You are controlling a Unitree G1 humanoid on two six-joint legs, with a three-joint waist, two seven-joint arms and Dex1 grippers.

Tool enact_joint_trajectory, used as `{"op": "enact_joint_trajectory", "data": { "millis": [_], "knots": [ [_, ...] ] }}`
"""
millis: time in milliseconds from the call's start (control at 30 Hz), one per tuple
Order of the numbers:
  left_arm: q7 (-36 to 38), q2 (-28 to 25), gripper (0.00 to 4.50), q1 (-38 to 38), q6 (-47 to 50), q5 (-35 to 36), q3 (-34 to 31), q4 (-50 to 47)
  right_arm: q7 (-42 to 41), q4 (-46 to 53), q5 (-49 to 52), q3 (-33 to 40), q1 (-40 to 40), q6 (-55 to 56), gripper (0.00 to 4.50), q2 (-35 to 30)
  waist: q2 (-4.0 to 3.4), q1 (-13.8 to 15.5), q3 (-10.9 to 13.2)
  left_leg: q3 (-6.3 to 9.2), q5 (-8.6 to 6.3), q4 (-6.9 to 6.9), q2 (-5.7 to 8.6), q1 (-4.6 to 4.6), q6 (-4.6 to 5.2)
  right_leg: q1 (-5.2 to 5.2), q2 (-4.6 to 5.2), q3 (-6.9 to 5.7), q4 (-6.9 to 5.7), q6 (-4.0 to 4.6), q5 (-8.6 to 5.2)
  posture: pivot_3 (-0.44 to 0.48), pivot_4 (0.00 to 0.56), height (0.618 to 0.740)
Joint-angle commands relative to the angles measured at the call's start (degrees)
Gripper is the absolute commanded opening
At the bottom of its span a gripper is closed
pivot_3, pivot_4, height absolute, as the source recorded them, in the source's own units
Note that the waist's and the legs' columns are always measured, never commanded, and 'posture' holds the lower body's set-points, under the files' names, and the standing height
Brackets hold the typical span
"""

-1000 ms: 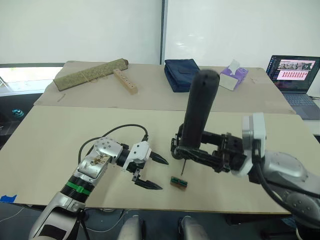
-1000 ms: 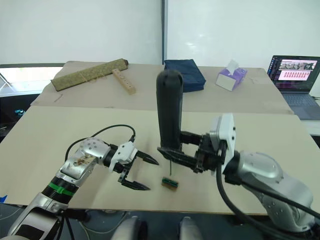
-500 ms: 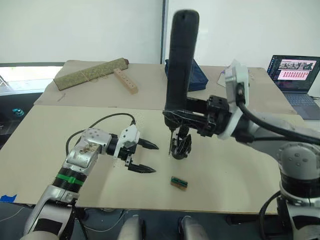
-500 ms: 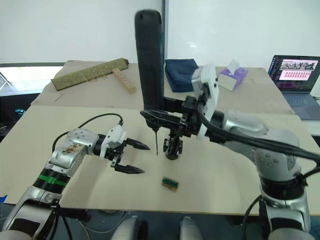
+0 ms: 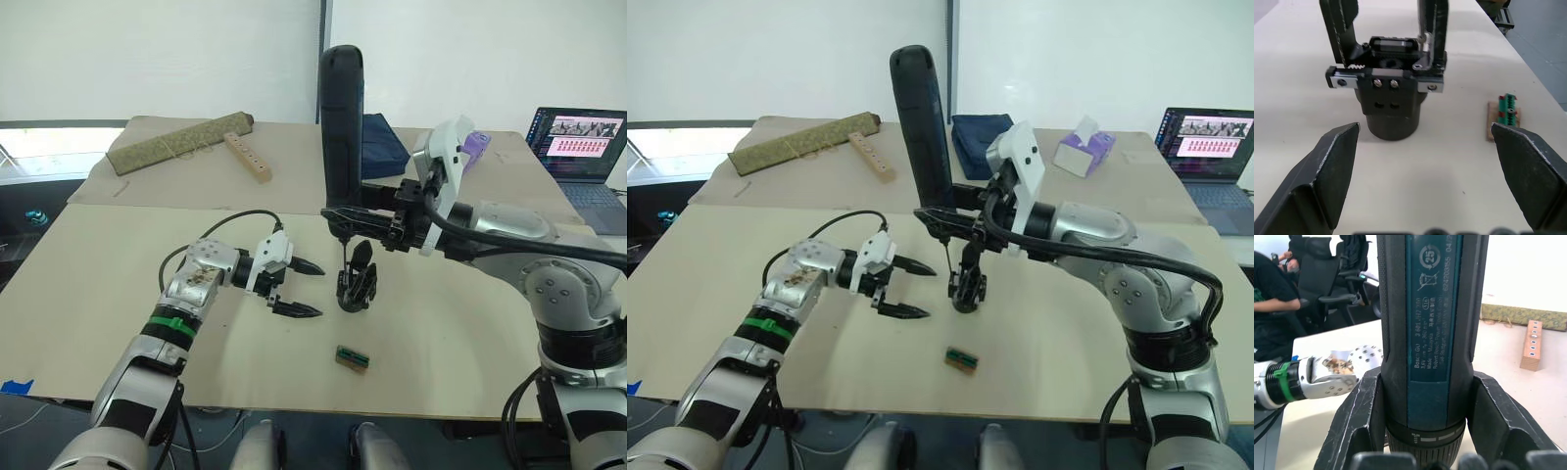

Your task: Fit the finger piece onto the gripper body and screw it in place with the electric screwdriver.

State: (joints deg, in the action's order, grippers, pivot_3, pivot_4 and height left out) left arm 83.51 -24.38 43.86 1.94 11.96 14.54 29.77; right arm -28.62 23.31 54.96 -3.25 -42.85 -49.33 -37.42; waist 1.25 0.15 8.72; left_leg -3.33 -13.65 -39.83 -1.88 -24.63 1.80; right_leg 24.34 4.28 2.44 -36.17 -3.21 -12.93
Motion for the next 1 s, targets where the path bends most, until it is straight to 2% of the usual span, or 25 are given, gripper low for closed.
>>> {"op": "enact_joint_trajectory", "data": {
  "millis": [33,333,1000],
  "knots": [
    [-0.14,0.95,4.5,1.87,-2.05,-0.71,-0.4,1.34,-1.24,1.26,-1.1,2.01,-1.61,0.7,1.91,0.35,0.0,-0.01,0.0,0.0,0.0,0.0,0.0,0.0,0.0,0.0,0.0,0.0,0.0,0.0,0.0,0.0,0.15,0.738],
    [0.16,2.24,4.5,3.72,-4.68,-2.15,-0.73,5.58,-2.97,1.9,-2.16,3.17,-1.17,-0.35,1.91,-0.43,0.01,-0.09,0.0,0.02,0.0,0.0,0.0,0.0,0.0,0.0,0.0,-0.01,0.0,-0.01,0.01,0.0,0.15,0.738],
    [0.35,3.45,4.5,3.99,-4.05,-2.3,-1.11,4.72,-2.26,1.66,-4.22,4.71,1.08,-0.79,1.91,0.57,0.01,-0.17,0.01,0.04,0.0,0.0,0.0,-0.02,0.0,0.01,0.0,-0.01,0.0,-0.02,0.01,0.0,0.15,0.738]
  ]
}}
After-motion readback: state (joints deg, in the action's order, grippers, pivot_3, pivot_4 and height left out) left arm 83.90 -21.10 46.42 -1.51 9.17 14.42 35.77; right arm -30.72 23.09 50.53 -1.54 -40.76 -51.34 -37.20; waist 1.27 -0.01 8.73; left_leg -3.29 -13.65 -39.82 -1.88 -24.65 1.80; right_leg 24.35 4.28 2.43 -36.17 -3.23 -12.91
